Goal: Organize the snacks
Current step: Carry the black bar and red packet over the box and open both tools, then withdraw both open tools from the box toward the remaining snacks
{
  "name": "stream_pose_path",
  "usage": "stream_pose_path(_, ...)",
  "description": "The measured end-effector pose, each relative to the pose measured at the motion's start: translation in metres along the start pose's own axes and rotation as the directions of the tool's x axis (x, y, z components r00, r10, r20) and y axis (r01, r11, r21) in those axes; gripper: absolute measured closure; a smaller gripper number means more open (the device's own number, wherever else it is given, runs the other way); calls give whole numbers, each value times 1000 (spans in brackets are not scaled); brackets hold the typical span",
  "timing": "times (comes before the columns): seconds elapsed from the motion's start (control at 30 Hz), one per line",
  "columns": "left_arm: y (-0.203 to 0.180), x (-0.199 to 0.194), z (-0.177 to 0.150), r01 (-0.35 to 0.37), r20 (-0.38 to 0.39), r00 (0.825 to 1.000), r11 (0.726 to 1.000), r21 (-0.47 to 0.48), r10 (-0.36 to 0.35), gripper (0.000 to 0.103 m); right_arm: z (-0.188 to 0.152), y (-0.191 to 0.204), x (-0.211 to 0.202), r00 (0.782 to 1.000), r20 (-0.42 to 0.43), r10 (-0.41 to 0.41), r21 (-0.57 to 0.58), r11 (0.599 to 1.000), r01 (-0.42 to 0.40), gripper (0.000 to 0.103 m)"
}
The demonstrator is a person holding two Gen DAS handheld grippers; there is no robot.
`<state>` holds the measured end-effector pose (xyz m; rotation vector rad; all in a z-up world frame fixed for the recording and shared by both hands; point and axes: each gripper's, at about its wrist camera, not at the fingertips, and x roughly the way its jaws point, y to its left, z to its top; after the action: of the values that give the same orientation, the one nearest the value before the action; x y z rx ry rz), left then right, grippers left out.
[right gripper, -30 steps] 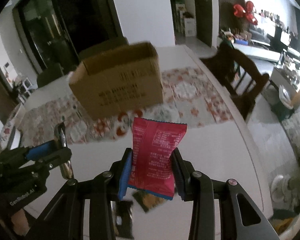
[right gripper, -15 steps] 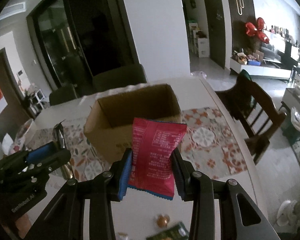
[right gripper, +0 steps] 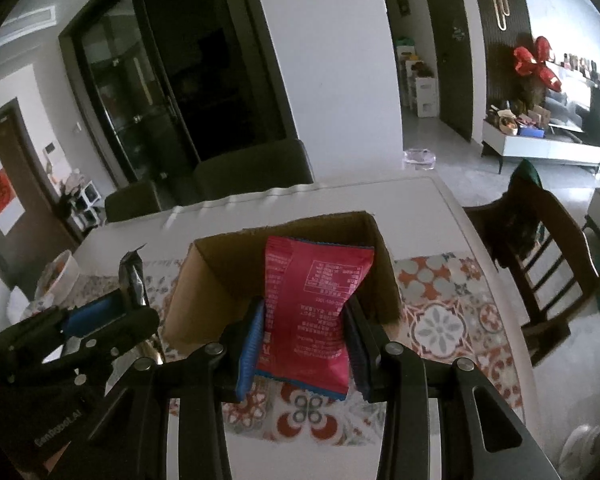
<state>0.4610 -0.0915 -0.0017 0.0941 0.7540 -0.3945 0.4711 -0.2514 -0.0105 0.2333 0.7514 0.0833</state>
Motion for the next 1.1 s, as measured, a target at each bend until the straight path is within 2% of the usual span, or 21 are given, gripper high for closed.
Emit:
stream_pose_path(0.37, 16, 55, 24, -22, -69, 997, 1000, -5, 21, 66, 35, -8, 59, 998, -58, 6, -21, 1000, -7, 64)
stream_pose_path(0.47, 18, 68, 26, -36, -82, 996, 999, 3, 37, 60, 38, -10, 73, 996, -86, 16, -16, 1000, -17, 63)
stream_pose_path(0.53, 20, 73, 25, -45, -95, 994, 999, 8, 45, 51, 39, -11, 82, 993, -114, 25, -18, 999, -27, 62)
stream_pose_path(0.57, 21, 73, 25, -44, -96, 994, 999, 4, 44, 49, 39, -11, 84, 992, -121, 23, -18, 1000, -25, 56)
stream_pose_path(0.6, 22, 73, 25, -47, -95, 994, 999, -2, 47, 47, 39, -12, 85, 992, -125, 16, -17, 1000, -18, 44)
stream_pose_path(0.67, 25, 69, 24, -62, -90, 994, 998, -9, 61, 46, 38, -15, 83, 994, -106, 0, -1, 1000, 0, 36)
stream_pose_path(0.83, 21, 48, 18, -102, -62, 993, 995, 15, 103, 40, 35, -17, 67, 996, -76, -51, 13, 999, 52, 36)
stream_pose_path(1.1, 12, 10, 7, -63, -30, 998, 998, 7, 64, 39, 20, -13, 20, 997, -17, -76, 5, 997, 76, 36)
